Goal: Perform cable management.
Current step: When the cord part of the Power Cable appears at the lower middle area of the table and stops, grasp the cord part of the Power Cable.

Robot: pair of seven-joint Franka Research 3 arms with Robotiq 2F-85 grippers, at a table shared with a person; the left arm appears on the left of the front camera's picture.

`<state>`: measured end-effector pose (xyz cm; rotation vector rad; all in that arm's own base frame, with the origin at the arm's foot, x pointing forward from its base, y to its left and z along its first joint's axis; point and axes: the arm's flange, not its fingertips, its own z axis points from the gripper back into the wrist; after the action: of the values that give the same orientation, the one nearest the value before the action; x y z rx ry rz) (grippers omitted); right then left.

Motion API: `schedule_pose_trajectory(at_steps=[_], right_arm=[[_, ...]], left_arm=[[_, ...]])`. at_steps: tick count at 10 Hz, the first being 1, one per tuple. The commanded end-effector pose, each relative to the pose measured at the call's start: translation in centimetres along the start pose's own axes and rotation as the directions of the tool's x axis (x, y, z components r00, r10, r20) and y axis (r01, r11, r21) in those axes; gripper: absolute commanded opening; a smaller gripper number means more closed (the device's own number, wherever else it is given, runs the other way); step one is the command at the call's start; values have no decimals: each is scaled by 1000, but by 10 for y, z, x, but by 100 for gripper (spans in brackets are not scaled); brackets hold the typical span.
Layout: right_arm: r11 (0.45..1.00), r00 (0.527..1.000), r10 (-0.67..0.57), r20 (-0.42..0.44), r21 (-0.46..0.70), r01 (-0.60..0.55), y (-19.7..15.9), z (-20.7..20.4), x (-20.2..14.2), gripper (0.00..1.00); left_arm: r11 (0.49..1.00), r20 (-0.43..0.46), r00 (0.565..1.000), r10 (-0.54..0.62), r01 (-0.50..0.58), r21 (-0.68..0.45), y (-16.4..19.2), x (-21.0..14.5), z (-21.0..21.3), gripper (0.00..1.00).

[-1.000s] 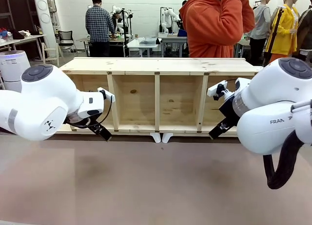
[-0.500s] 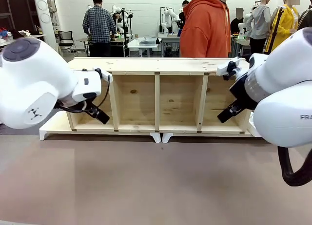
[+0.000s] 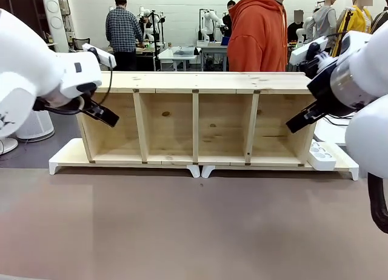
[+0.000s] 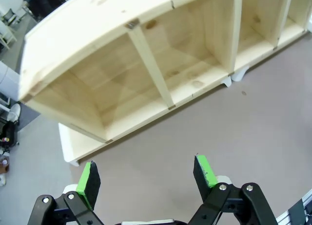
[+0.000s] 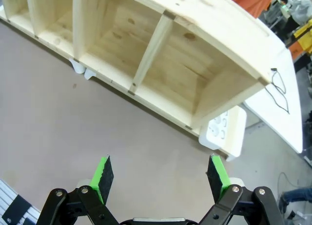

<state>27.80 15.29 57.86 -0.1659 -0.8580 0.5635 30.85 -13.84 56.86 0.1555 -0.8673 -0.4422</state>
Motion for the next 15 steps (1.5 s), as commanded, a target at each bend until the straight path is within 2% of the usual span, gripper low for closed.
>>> schedule_pose_trajectory(at_steps=[1, 4, 5, 15], right_arm=[[998, 999, -33, 2, -61, 33, 22, 5, -107, 100], [995, 997, -75, 11, -66, 76, 19, 10, -123, 100], [999, 999, -34, 10, -41, 35, -5, 33, -6, 100], [999, 999, -34, 10, -41, 35, -5, 33, -6, 100]], left_arm=[[997, 25, 999, 48, -49, 57, -10, -162, 14, 100], [993, 44, 995, 94, -97, 62, -2, -180, 18, 100], [998, 27, 998, 50, -52, 47, 18, -2, 35, 100], [998, 27, 998, 50, -52, 47, 18, -2, 35, 100]])
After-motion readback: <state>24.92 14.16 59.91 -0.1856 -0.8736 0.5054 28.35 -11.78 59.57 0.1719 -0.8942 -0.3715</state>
